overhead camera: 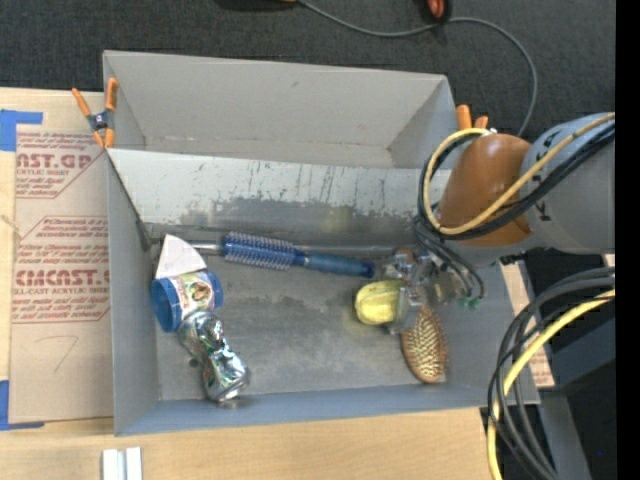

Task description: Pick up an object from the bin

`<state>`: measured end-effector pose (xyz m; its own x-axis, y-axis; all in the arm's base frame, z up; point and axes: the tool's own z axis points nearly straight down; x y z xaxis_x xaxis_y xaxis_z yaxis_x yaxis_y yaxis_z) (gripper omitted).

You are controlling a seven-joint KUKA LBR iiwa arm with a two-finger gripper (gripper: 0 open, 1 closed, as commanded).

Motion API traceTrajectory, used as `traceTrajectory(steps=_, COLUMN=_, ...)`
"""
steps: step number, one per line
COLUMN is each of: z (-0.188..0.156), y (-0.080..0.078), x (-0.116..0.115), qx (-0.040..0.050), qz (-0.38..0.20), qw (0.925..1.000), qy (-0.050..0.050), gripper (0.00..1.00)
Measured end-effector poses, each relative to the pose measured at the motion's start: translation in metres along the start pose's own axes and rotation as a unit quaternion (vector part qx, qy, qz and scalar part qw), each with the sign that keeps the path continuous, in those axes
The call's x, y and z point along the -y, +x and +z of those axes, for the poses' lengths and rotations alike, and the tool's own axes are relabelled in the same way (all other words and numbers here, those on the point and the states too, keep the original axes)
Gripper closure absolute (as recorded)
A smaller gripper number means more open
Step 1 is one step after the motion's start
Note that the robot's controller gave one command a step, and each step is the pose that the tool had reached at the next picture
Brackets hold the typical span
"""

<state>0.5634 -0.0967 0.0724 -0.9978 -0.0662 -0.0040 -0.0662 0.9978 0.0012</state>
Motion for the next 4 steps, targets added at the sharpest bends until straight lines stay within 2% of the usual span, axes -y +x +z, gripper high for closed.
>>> traceTrajectory(steps=1, z=0.000, y=0.000, x=0.000, qx=0.0000, qz=0.000, qw=1.0000, qy=0.000, gripper=1.00)
traceTrajectory(steps=4, z=-0.047, y=-0.001, x=-0.001, qx=0.0012, qz=0.000, qw=1.0000, qy=0.000, gripper=1.00)
